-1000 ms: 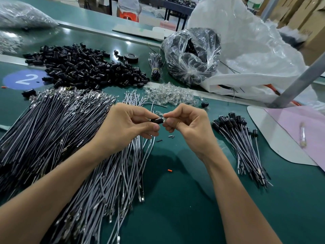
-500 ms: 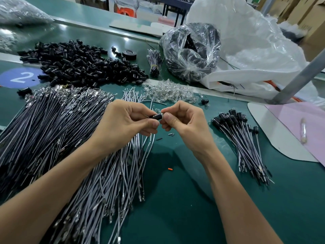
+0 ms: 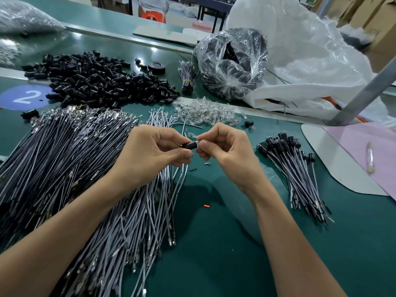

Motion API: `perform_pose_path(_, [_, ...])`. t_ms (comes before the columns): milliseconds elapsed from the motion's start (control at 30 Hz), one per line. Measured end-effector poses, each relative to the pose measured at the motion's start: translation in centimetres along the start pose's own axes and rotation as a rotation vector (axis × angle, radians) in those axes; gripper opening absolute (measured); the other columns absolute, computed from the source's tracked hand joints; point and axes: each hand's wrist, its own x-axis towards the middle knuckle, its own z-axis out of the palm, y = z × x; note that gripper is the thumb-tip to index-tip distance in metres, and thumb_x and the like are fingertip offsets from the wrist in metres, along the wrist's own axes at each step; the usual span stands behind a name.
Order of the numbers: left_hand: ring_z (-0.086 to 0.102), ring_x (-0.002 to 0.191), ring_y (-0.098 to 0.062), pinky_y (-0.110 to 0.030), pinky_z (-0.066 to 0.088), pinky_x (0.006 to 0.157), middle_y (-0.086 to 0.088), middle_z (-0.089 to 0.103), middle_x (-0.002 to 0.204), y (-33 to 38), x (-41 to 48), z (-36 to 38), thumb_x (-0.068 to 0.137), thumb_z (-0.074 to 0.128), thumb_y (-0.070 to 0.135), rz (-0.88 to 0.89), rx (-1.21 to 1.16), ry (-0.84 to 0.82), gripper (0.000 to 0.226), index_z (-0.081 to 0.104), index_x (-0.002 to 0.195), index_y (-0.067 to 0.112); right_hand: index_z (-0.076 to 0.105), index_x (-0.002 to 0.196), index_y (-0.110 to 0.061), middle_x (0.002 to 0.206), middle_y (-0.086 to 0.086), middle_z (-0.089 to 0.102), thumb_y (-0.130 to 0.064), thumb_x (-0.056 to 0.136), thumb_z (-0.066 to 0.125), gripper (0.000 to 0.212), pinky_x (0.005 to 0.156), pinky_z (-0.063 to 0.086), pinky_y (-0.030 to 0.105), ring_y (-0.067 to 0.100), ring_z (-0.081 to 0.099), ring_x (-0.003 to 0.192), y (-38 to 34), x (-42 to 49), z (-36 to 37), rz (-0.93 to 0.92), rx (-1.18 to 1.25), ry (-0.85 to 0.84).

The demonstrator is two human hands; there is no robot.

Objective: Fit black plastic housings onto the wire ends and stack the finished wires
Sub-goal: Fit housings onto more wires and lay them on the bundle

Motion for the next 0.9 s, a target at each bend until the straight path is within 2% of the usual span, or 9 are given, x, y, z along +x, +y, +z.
perform_pose_path(167, [0.074,0.069,-0.025,-0.029,0.061,0.065,-0.009,0.076,0.075,-0.23,0.13,-0.04,0.067,0.075,0.018,-0.021,-0.025,-0.013,0.022,0.073,0.088,0.010,0.060,0.080,-0.010,0.067,0.004,0.065,0.013,0.088,0.059,0.024,0.061,0.050,0.021,0.010,0.061,0.060,-0.04,0.01,0.19,-0.006,0.028,-0.006])
perform_pose_path(367, [0.075,0.068,-0.023,-0.031,0.061,0.065,-0.008,0.076,0.075,-0.29,0.08,-0.05,0.067,0.075,0.021,0.023,0.048,-0.001,0.021,0.075,0.086,0.013,0.061,0.079,-0.010,0.058,-0.004,0.066,0.009,0.091,0.058,0.022,0.053,0.048,0.019,0.008,0.059,0.052,0.15,0.01,0.48,0.056,0.046,0.007])
perform_pose_path(600, [0.074,0.068,-0.026,-0.026,0.059,0.060,-0.012,0.075,0.075,0.11,0.10,-0.23,0.067,0.074,0.013,-0.043,-0.086,-0.048,0.022,0.073,0.088,0.007,0.060,0.080,-0.012,0.063,-0.002,0.064,0.012,0.089,0.058,0.026,0.061,0.048,0.018,0.007,0.058,0.059,0.09,-0.07,0.30,0.001,0.042,-0.023])
perform_pose_path(900, [0.074,0.064,-0.024,-0.027,0.060,0.060,-0.009,0.075,0.074,0.31,0.15,-0.10,0.066,0.074,0.011,-0.002,-0.085,-0.043,0.020,0.072,0.086,0.008,0.058,0.078,-0.006,0.064,0.000,0.063,0.013,0.089,0.057,0.023,0.059,0.048,0.017,0.004,0.057,0.055,0.28,-0.33,0.90,-0.006,0.128,-0.002])
